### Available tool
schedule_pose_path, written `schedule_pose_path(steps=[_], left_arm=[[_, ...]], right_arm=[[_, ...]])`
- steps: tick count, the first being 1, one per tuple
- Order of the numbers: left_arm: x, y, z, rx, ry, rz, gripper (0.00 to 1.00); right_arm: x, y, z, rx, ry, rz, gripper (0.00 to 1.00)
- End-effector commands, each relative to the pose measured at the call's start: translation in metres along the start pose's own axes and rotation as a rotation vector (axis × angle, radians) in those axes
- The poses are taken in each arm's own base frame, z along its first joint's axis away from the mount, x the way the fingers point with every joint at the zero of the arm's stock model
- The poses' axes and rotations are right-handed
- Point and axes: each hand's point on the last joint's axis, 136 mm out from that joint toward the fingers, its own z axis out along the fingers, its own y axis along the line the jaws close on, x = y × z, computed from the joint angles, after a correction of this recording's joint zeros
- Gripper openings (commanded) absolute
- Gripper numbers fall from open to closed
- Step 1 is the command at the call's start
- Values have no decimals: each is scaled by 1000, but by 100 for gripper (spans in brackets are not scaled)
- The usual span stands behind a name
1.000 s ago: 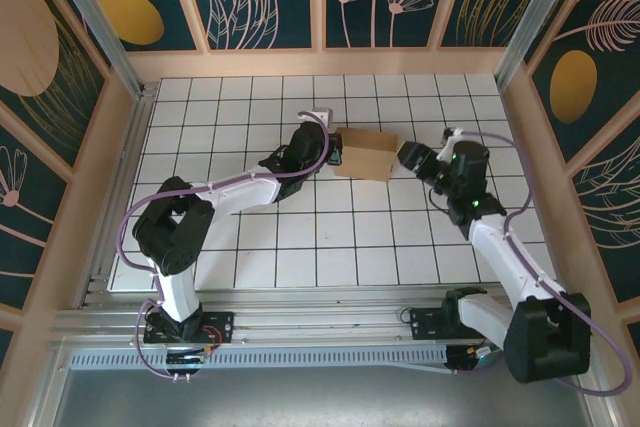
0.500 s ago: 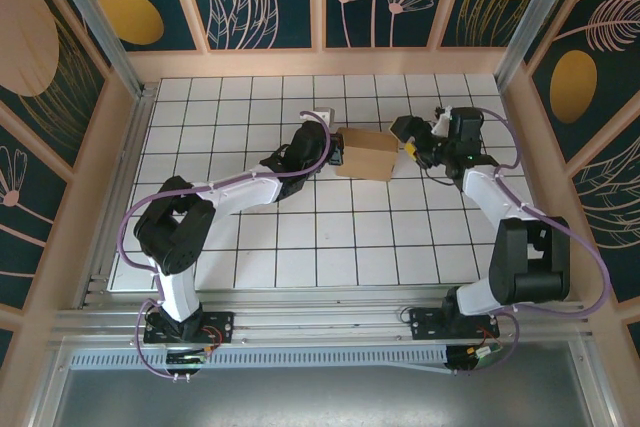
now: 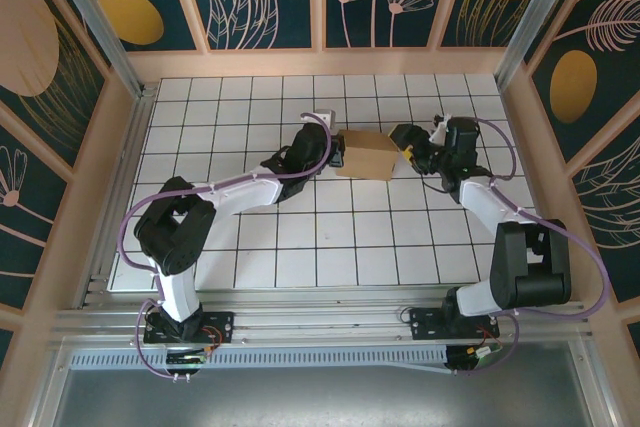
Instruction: Fold the paper box
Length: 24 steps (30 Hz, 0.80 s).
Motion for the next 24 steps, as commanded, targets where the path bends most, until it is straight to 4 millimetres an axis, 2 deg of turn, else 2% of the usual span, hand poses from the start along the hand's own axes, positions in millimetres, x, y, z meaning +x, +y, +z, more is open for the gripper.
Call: schedule_pose_path(steps=[1,6,11,13,14,18,20,23,24], left_arm=[[115,38,-11,-100,361,43,24],[98,27,-21,-59,321,24,26],[73,5,-38,34,258,-12,27],[69,2,-40,48,250,-14,27],[55,-4,-48,64,221,-18,27],[43,-7,-52,55,200,-17,28],[29,-10,-59,63,157,-56,28],[-3,-15,-74,69,58,-157,29],[-14,-15,-78,63,26,-188,35]], right_arm=[[16,-40,4,126,2,64,74],[14,-45,5,141,-16,68,73],[13,-48,8,148,-17,71,73],[11,-48,9,151,-19,71,73],[10,-47,10,148,-21,67,73],[4,-43,14,152,-27,51,73],[1,-42,15,157,-34,45,73],[0,-44,16,164,-38,44,73],[1,-44,16,165,-37,44,73]])
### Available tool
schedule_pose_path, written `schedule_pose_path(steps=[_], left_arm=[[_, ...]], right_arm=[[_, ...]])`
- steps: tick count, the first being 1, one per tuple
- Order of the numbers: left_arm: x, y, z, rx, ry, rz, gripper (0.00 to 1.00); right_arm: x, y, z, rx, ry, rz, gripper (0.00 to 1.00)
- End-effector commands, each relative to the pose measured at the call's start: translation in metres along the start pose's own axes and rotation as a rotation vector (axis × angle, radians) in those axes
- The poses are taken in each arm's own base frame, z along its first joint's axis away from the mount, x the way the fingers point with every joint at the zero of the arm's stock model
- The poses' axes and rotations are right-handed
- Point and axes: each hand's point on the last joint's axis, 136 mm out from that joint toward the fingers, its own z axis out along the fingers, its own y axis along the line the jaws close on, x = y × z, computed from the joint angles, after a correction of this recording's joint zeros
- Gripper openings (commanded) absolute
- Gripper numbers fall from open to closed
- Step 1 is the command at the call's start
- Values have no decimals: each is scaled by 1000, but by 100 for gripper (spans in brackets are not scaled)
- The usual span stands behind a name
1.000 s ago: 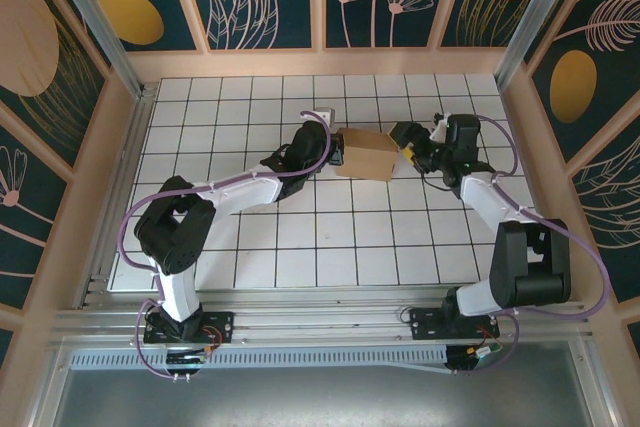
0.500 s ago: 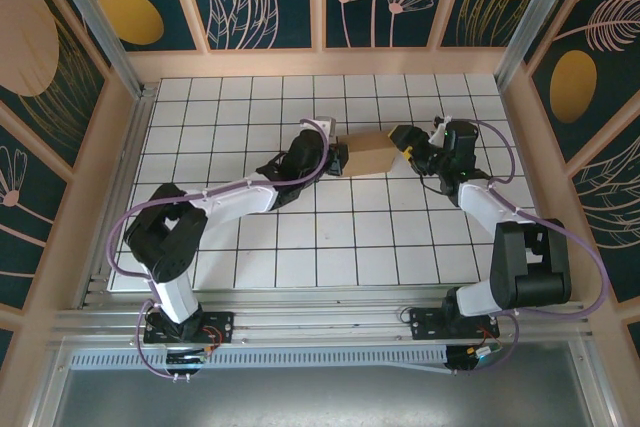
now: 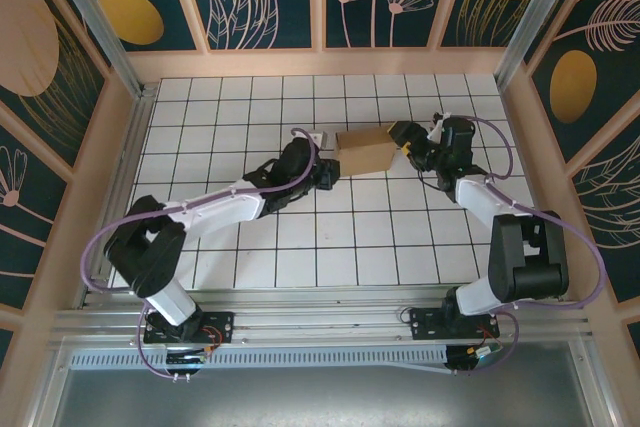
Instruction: Fold the paper box
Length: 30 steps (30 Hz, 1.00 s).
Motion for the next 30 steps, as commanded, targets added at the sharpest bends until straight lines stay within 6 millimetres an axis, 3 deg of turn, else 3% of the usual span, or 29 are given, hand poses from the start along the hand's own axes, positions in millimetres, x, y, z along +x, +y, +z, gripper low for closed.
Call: schedule_pose_path(steps=[1,2,5,8,12,18,23,30], left_arm=[[-50,-15,-29,27,-161,-146,43],[-60,-15,-33,30,-194,-184,51],[-80,-10,-33,70,-238,-350,51],[-90,-4,-16,143,-191,-512,54],[-94,-9,7,181,-125,-573,56],[-82,4,36,161,-88,-713,60],[-68,0,51,207,-29,-738,61],[-43,7,63,216,33,-758,50]], right_arm=[[15,-42,5,151,33,43,73],[15,-42,6,151,37,38,73],[16,-43,7,152,41,35,73],[16,-43,7,152,45,32,73],[16,-42,7,152,46,26,73],[15,-39,8,146,48,21,73],[15,-40,9,148,51,23,73],[15,-42,12,150,54,25,73]])
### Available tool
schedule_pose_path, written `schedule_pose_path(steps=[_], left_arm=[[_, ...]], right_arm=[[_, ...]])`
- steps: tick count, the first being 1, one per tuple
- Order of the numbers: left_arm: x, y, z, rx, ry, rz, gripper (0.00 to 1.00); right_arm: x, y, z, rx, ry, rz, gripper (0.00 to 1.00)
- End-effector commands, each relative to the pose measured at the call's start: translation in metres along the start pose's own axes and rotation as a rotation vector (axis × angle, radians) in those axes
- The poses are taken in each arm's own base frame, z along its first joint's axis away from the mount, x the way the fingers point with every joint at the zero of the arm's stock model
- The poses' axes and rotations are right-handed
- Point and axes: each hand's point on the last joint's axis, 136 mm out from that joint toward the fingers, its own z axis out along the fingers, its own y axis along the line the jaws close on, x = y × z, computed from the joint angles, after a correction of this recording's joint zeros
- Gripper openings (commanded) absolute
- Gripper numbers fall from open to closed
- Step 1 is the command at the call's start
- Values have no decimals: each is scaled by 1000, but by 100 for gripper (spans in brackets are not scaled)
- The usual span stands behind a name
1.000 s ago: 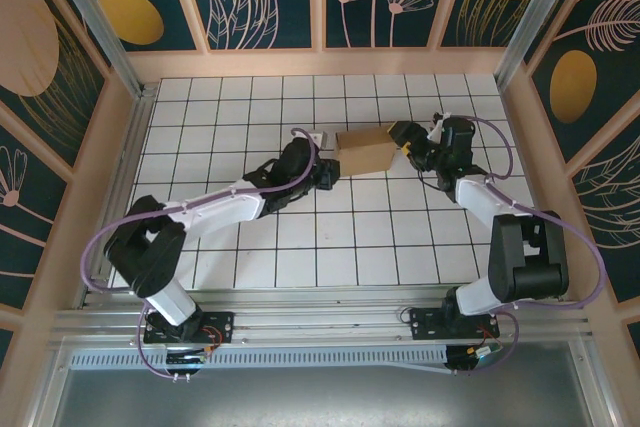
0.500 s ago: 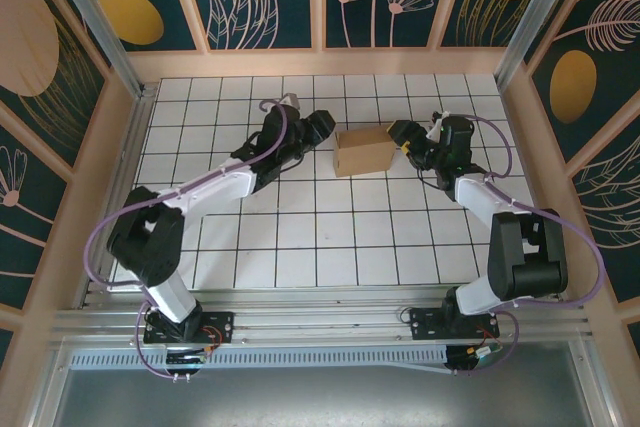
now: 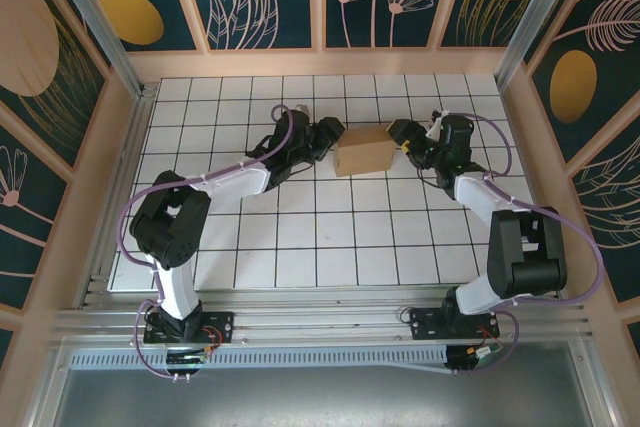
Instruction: Fold the paper box
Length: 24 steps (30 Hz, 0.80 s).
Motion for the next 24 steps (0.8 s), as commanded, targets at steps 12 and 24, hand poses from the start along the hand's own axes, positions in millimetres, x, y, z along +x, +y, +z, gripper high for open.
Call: schedule_pose_path(steps=[12,24], left_arm=[[17,52,11,-120,51,-33,36],[15,55,15,-156,53,35,35]], right_arm=[[9,-47,5,188,62,-21,76],[-47,2,-13,118,4,-150,84]])
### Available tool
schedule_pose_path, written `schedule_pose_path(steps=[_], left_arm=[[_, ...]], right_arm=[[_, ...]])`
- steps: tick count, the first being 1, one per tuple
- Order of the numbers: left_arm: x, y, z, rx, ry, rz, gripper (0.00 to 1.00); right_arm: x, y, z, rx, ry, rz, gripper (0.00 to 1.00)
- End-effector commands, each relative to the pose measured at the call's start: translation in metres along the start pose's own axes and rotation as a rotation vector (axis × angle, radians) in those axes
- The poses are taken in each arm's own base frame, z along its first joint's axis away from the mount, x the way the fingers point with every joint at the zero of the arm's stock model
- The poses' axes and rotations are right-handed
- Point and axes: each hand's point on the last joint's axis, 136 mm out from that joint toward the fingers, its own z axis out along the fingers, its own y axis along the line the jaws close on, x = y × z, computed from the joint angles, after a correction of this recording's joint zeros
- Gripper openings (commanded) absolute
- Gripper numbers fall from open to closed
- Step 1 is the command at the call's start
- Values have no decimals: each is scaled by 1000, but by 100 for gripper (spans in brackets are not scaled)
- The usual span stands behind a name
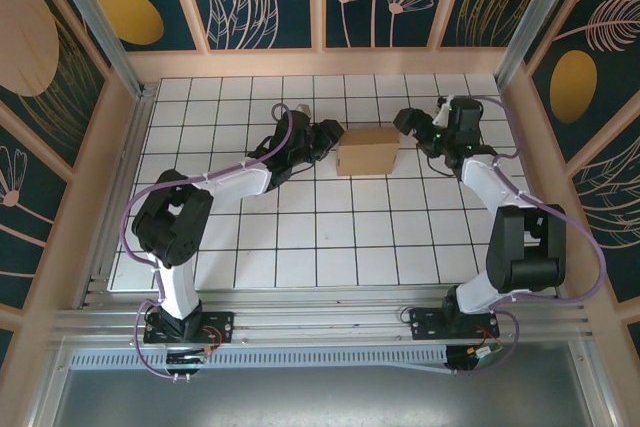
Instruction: Fold the paper box
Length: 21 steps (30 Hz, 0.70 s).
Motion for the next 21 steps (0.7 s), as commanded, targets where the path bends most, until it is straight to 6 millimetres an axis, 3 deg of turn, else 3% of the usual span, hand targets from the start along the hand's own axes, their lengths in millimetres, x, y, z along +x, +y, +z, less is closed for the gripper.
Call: schedule_pose_path(steps=[1,5,12,21], left_arm=[[16,51,10,-162,55,11,35],[17,51,11,-161,61,12,35],[16,50,14,-159,60,3,34],[15,55,17,-176,53,-3,34]], right_arm=[[-14,-6,-4,31,-17,-14,84],[-14,-11,1,21,-6,15,80],[12,-14,5,-45,50,89,65],[28,-14,4,-55,73,107,64]])
